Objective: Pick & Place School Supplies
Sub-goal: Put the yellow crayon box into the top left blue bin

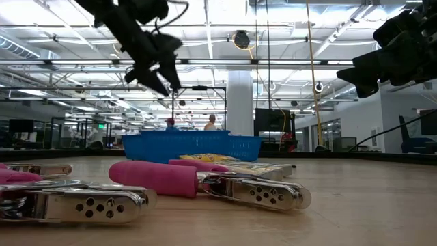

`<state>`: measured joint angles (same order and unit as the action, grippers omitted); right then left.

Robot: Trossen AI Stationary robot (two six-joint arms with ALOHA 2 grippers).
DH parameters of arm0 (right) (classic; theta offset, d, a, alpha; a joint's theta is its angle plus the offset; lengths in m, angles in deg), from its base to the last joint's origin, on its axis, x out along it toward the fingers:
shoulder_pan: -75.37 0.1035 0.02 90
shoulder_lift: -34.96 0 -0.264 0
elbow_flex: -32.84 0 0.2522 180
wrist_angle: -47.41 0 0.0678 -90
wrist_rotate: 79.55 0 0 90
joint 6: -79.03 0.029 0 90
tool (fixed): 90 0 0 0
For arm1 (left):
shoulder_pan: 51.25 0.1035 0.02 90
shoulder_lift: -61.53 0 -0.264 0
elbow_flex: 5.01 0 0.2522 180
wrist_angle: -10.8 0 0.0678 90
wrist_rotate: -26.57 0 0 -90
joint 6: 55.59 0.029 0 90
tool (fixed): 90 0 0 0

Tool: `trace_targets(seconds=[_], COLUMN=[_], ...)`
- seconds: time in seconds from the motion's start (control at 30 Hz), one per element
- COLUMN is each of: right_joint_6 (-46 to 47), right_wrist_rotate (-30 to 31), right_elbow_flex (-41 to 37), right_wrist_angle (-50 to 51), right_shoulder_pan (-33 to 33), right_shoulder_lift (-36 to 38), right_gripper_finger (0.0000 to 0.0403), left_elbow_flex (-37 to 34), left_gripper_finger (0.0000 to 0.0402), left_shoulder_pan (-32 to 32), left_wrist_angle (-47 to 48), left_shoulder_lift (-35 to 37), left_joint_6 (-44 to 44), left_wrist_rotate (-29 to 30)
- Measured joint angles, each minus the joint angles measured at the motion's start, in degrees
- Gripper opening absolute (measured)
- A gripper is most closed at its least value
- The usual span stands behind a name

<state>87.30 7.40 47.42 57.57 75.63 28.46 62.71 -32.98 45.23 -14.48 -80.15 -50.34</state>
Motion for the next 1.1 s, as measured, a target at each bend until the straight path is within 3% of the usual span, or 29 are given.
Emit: trace_targets(seconds=[0.4, 0.73, 1.0, 1.1], right_joint_6=[0.0, 0.5, 0.3, 6.0], right_wrist_rotate=[0.0, 0.0, 0.0, -0.1], right_elbow_flex=[0.0, 0.0, 0.0, 0.0], right_wrist_angle=[0.0, -1.8, -3.5, -5.8], right_shoulder_pan=[0.0, 0.0, 0.0, 0.0], right_shoulder_lift=[0.0, 0.0, 0.0, 0.0], right_gripper_finger=[0.0192, 0.019, 0.0189, 0.0188], left_elbow_flex=[0.0, 0.0, -0.1, -1.8], left_gripper_finger=[0.0223, 0.0224, 0.0216, 0.021], left_shoulder_pan=[-17.3, -30.5, -34.4, -34.2], left_wrist_angle=[-10.9, -10.9, -11.2, -11.5], left_shoulder_lift=[8.1, 11.4, 11.6, 12.1], left_joint_6=[15.1, 22.4, 28.1, 28.5], left_wrist_rotate=[-0.2, -0.2, -0.2, -0.3])
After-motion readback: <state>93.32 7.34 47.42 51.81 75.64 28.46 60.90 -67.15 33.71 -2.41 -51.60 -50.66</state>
